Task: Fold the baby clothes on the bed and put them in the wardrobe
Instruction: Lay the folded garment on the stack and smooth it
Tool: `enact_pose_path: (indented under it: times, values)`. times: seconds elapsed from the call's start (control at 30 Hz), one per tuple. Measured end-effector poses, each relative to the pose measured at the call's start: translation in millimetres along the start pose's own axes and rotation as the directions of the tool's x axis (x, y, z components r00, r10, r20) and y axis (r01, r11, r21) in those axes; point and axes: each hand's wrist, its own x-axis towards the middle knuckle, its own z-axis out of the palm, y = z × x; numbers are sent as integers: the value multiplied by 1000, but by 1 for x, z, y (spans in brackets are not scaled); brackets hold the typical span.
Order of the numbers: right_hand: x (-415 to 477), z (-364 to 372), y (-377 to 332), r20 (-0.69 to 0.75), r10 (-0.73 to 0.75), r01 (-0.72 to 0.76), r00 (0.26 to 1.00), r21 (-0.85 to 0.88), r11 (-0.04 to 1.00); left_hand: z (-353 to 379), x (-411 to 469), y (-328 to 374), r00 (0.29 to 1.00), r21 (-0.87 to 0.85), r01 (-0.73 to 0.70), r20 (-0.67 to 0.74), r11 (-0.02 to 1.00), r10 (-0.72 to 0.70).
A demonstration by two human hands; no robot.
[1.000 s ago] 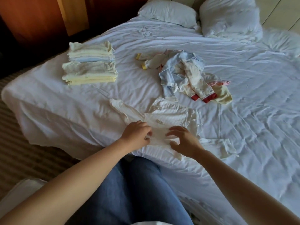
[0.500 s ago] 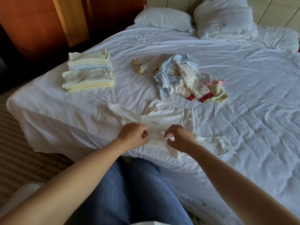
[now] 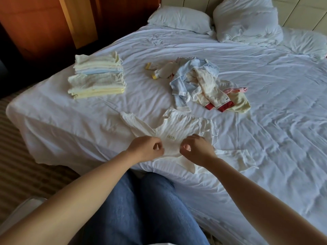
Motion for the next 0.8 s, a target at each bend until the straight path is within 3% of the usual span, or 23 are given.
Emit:
enact_pose_path:
  times: [0.07, 0.13, 0.23, 0.47, 0.7, 0.8]
  values:
    - [7, 3, -10, -37, -15, 16, 999, 41, 999, -5, 0, -9, 976, -69, 34, -214, 997, -48]
    - [15, 7, -24, -48, -29, 32, 998, 78, 996, -10, 2, -22, 907, -139, 96, -397, 986, -144]
    - [31, 15, -47, 17, -6, 4, 1000, 95, 996, -18, 7, -44, 799, -235, 220, -514, 947, -313]
    - [52, 52, -72, 264, 100, -97, 959, -26, 995, -14, 20, -75, 737, -121, 502, -459, 856, -496]
    - [53, 68, -70, 330, 134, -90, 934, -145, 985, -10, 32, -80, 702, -109, 547, -480, 830, -526]
    - [55, 69, -69, 353, 141, -93, 925, -150, 984, -18, 36, -76, 727, -128, 517, -455, 846, -514]
